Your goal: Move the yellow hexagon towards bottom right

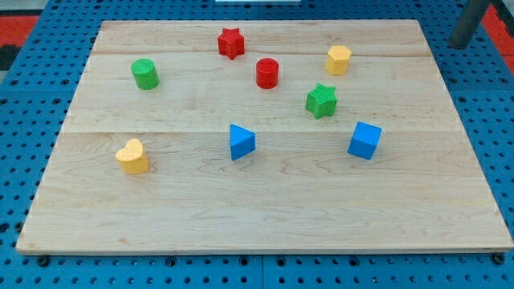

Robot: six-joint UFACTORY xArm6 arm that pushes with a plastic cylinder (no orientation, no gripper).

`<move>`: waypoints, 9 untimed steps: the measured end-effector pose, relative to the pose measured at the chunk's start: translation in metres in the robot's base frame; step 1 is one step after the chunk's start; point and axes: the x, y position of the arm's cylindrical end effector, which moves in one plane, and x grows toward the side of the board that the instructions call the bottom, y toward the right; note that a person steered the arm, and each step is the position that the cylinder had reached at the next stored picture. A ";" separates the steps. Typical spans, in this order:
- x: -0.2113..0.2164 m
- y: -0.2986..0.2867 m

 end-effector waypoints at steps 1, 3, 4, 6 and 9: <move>-0.015 -0.143; 0.012 -0.190; 0.017 -0.189; 0.022 -0.228; 0.083 -0.300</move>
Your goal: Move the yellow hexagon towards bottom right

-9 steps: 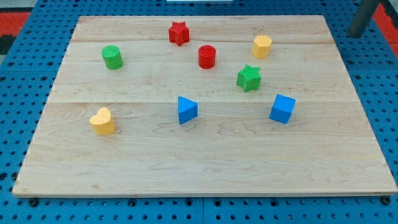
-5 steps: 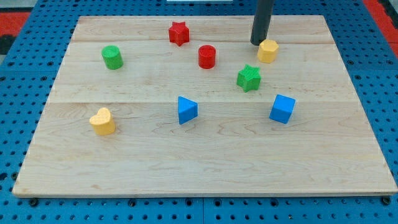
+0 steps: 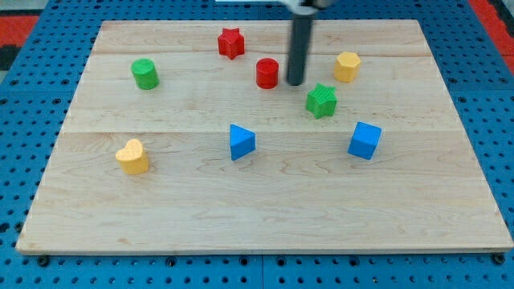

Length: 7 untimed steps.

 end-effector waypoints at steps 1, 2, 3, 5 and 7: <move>0.019 -0.070; 0.022 -0.071; 0.022 -0.080; 0.037 -0.081; 0.043 0.055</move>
